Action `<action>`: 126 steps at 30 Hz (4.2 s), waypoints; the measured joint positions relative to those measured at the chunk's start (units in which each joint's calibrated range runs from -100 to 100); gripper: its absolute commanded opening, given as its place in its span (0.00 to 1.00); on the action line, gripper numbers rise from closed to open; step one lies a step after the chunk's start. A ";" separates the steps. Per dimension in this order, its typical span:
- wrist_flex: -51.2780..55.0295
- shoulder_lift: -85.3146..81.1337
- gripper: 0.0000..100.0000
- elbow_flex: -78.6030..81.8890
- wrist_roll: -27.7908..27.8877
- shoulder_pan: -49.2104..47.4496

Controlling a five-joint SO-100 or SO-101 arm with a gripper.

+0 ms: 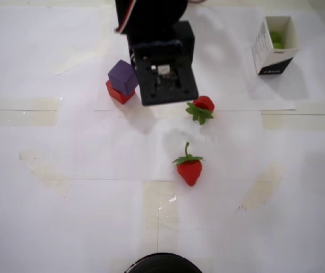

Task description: Pick up the grapes and place them in the box.

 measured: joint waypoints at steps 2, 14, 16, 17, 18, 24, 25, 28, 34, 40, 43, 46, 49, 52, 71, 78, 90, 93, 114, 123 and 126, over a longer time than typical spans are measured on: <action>3.40 -2.91 0.07 -1.45 -0.39 -1.50; 11.86 -14.72 0.09 -2.35 -5.37 -19.33; 11.86 -14.90 0.08 -2.35 -5.62 -23.30; 11.86 -14.90 0.08 -2.35 -5.76 -25.24; 11.86 -14.90 0.08 -2.35 -6.06 -27.04; 11.86 -14.99 0.07 1.81 -8.21 -37.38; 11.70 -14.99 0.07 3.08 -8.74 -38.73; 10.83 -14.99 0.07 7.24 -10.26 -41.80; 7.67 -14.99 0.07 13.94 -11.28 -44.04; 6.96 -14.99 0.07 15.38 -11.28 -44.04; 6.25 -14.99 0.07 15.48 -11.28 -43.52; 5.77 -14.99 0.07 15.48 -11.28 -42.77; 5.61 -14.99 0.07 15.48 -11.28 -42.02; 5.22 -14.99 0.08 15.48 -11.23 -41.05; -1.90 -14.99 0.35 15.66 -10.31 -39.48; -3.08 -14.99 0.36 15.66 -10.40 -39.48; -3.08 -21.99 0.16 18.01 -9.43 -35.58; -3.95 -29.08 0.10 22.71 -7.57 -30.86; -18.66 -93.32 0.00 90.23 -4.84 -1.27; -21.42 -108.22 0.00 107.15 -4.10 -1.50; -19.21 -110.04 0.00 107.15 -3.42 -1.87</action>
